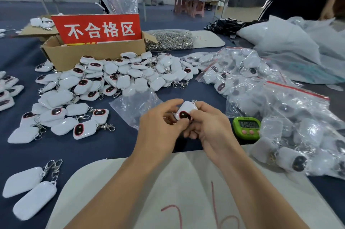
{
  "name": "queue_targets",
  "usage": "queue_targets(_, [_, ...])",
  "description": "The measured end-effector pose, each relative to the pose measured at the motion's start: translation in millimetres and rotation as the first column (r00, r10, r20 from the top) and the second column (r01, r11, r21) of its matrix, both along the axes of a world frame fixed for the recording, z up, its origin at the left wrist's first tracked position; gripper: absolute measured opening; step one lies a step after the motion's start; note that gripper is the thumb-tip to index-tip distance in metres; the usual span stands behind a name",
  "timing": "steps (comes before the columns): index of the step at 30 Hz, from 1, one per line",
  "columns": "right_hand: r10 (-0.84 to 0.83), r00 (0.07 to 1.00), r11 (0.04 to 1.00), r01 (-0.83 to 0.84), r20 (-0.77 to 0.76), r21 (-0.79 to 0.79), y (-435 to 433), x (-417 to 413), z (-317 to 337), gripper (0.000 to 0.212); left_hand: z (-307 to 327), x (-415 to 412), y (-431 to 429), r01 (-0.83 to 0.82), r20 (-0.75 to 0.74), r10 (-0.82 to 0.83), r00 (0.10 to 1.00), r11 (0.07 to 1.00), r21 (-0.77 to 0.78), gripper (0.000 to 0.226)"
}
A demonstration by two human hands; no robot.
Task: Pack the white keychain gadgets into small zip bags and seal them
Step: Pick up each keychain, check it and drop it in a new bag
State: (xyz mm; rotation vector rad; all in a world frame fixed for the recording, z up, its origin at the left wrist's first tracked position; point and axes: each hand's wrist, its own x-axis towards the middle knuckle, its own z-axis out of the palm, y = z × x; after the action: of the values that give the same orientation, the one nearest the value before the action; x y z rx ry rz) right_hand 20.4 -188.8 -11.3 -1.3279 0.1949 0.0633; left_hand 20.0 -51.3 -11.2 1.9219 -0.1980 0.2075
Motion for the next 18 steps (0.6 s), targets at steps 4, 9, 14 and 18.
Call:
queue_targets(4, [-0.092, 0.995, 0.942, 0.103, 0.049, -0.318, -0.3, 3.8, 2.0, 0.016, -0.8, 9.1, 9.4, -0.039, 0.028, 0.044, 0.999, 0.987, -0.155, 0.039])
queue_targets(9, [-0.056, 0.938, 0.787, 0.252, 0.342, -0.563, 2.7, -1.0, 3.1, 0.034, 1.8, 9.7, 13.7, 0.005, 0.106, 0.005, 0.994, 0.996, -0.088, 0.046])
queue_targets(14, [0.009, 0.974, 0.853, 0.111, 0.226, -0.511, 6.8, -1.6, 5.2, 0.021, 2.2, 12.8, 14.1, -0.018, 0.044, 0.030, 0.999, 0.968, -0.251, 0.051])
queue_targets(18, [0.034, 0.995, 0.988, -0.019, 0.092, -0.155, 2.7, -1.0, 11.8, 0.018, 1.5, 14.2, 14.8, -0.024, -0.037, 0.014, 0.999, 0.958, -0.285, 0.038])
